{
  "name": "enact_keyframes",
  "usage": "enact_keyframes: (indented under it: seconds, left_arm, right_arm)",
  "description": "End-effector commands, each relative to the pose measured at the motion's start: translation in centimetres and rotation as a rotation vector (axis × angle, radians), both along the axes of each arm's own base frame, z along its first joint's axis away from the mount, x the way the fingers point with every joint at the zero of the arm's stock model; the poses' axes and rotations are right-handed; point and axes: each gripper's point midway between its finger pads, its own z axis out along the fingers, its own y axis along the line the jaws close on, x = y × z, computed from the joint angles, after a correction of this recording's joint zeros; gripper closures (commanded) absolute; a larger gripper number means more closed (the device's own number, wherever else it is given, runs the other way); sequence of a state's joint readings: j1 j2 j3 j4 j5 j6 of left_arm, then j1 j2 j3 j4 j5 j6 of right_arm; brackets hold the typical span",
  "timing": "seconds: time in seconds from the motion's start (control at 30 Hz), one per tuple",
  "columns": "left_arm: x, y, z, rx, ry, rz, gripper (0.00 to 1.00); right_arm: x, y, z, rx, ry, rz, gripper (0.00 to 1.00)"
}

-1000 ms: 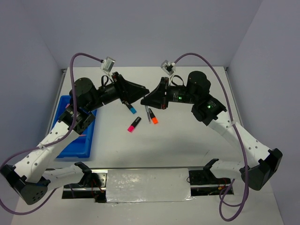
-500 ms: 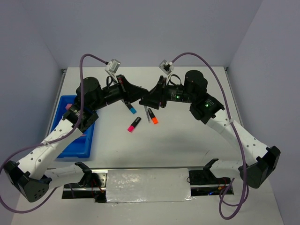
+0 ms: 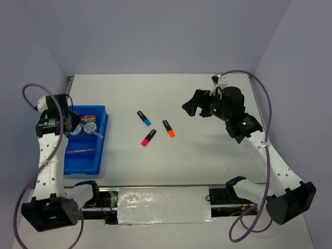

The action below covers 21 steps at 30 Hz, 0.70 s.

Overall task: Sort the stationery into containers
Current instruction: Place the pen in the storage box.

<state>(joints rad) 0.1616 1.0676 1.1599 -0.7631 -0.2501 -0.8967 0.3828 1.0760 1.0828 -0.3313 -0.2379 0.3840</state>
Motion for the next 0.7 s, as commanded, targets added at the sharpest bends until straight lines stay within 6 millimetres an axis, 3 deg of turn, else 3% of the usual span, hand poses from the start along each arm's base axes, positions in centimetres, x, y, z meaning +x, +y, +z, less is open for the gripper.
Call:
enact_keyframes:
  seconds: [0.0, 0.27, 0.53, 0.67]
  left_arm:
    - [-6.2, 4.9, -3.1, 0.021, 0.134, 0.276, 1.0]
    - [-5.4, 8.3, -5.6, -0.011, 0.051, 0.44, 1.0]
    - [-3.9, 9.4, -7.5, 0.007, 0.029, 0.454, 0.95]
    - [-4.5, 9.5, -8.5, 0.007, 0.039, 0.474, 0.81]
  right_arm:
    - [-0.7, -0.4, -0.4, 0.026, 0.002, -0.027, 0.0]
    - [-2.8, 1.3, -1.3, 0.114, 0.047, 0.078, 0.0]
    - [-2.9, 2.3, 0.1, 0.133, 0.04, 0.135, 0.0]
    - [-2.8, 2.7, 0.6, 0.141, 0.041, 0.156, 0.0]
